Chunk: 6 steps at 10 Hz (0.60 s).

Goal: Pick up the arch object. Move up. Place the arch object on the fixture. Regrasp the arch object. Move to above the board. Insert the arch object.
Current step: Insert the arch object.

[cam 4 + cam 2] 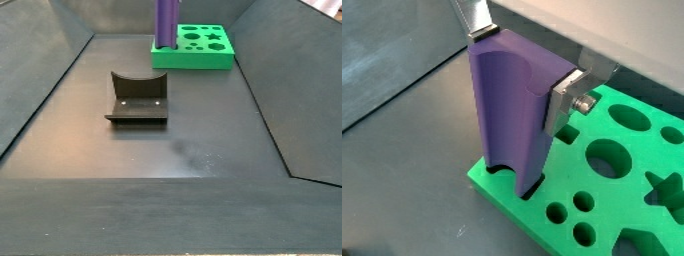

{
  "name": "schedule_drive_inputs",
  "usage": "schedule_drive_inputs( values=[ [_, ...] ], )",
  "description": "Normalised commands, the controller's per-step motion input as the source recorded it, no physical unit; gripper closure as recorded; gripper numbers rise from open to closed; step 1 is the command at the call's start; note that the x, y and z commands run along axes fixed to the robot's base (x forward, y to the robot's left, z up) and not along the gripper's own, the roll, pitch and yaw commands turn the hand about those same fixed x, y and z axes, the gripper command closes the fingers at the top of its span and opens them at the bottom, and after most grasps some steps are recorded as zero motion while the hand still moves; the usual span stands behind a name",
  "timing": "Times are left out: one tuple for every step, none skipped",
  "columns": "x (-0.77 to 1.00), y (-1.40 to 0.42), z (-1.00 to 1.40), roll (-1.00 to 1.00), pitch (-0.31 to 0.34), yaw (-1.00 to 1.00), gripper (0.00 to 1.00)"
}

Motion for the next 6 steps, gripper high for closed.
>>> schedule_drive_inputs(
  values=[
    [0.00,0.07,-0.19,0.00,0.000,0.07,1.00],
    [0.00,0.08,-0.21,0.00,0.000,0.08,1.00],
    [0.00,0.02,-0.33,0.00,0.000,0.07,1.00],
    [0.04,0.00,-0.45,0.00,0.000,0.11,1.00],
    [0.00,0.00,-0.43,0.00,0.000,0.14,1.00],
    [0.00,0.00,-0.43,0.00,0.000,0.15,1.00]
  ],
)
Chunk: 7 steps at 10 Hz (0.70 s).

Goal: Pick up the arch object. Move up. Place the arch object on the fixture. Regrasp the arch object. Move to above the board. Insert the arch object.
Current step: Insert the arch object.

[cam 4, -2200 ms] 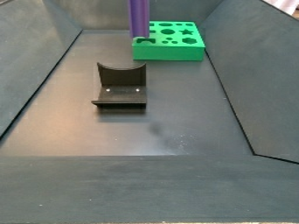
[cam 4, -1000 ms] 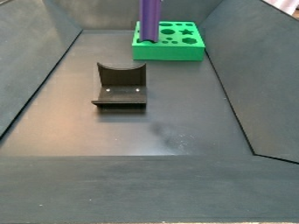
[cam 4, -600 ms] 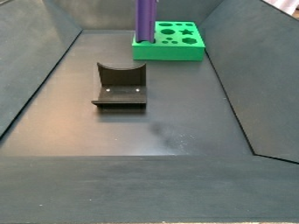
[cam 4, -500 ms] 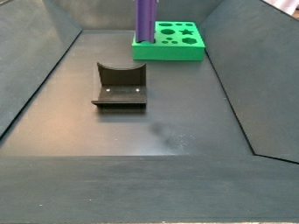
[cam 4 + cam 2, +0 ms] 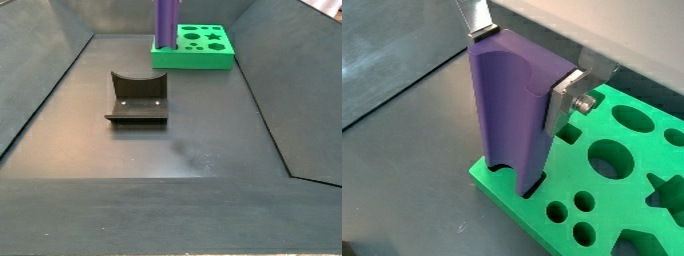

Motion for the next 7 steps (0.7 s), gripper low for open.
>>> schedule_drive_inputs(
  values=[
    [0.00,0.01,-0.43,0.00,0.000,0.17,1.00],
    [0.00,0.03,-0.41,0.00,0.000,0.19,1.00],
    [0.00,0.00,-0.34,0.00,0.000,0.18,1.00],
    [0.00,0.00,-0.30,0.00,-0.014,0.09,1.00],
    [0.00,0.00,-0.25,0.00,0.000,0.07,1.00],
    [-0.02,0.00,-0.20,0.00,0.000,0.00,1.00],
    [-0.10,0.00,-0.14,0.00,0.000,0.00,1.00]
  ],
)
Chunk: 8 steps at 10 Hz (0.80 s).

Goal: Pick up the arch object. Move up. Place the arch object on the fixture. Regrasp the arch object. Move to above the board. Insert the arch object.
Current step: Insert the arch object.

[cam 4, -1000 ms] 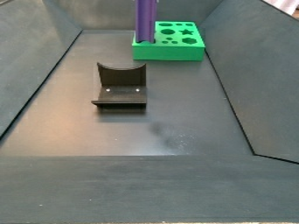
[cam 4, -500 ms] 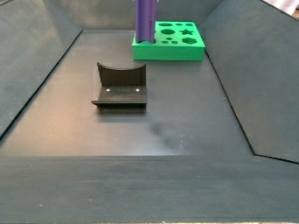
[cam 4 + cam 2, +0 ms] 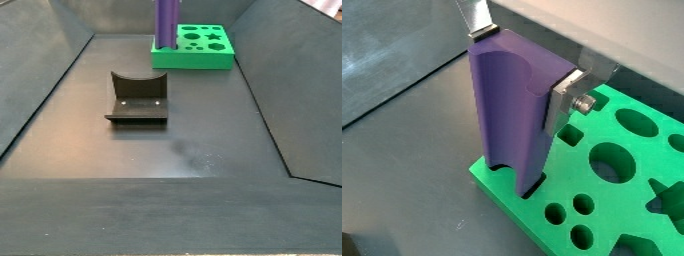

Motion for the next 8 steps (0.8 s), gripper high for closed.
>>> schedule_drive_inputs(
  values=[
    [-0.15,0.00,-0.04,0.00,0.000,-0.01,1.00],
    [-0.10,-0.01,-0.06,0.00,0.000,-0.02,1.00],
    [-0.13,0.00,-0.09,0.00,0.000,-0.04,1.00],
    [-0.02,-0.08,-0.07,0.00,0.000,-0.01,1.00],
    [0.08,-0.13,-0.10,0.00,0.000,-0.01,1.00],
    [0.09,-0.13,-0.09,0.00,0.000,0.00,1.00],
    [0.02,-0.06,-0.09,0.00,-0.017,0.00,1.00],
    [0.00,0.00,-0.23,0.00,-0.026,0.00,1.00]
  ],
)
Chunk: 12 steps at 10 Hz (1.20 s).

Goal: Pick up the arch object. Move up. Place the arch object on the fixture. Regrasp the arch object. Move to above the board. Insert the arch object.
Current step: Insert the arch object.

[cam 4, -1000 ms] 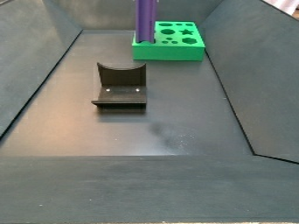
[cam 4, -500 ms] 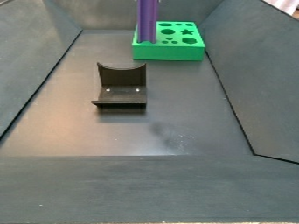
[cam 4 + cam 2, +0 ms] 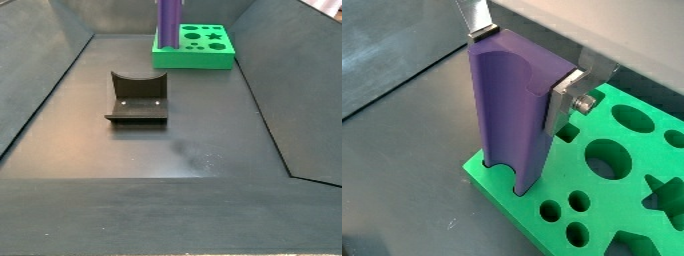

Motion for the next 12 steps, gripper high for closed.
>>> schedule_drive_inputs(
  values=[
    [0.00,0.06,-0.48,0.00,-0.121,0.00,1.00],
    [-0.12,0.15,-0.74,-0.03,-0.246,0.00,1.00],
    [-0.01,0.23,-0.76,-0.08,-0.211,0.00,1.00],
    [0.17,0.37,-0.71,-0.13,-0.163,0.06,1.00],
    [0.33,0.34,-0.61,-0.04,-0.123,0.05,1.00],
    [0.46,0.45,-0.47,-0.02,-0.053,0.05,1.00],
    [0.47,0.49,-0.29,-0.02,-0.013,0.11,1.00],
    [0.33,0.48,-0.16,-0.01,-0.007,0.16,1.00],
    [0.18,0.26,0.00,0.00,0.000,0.21,1.00],
    [0.00,0.00,0.00,0.01,0.000,0.00,1.00],
    [0.13,0.25,-0.04,0.00,0.000,0.00,1.00],
    [0.00,0.00,0.00,0.02,0.000,0.00,1.00]
  ],
)
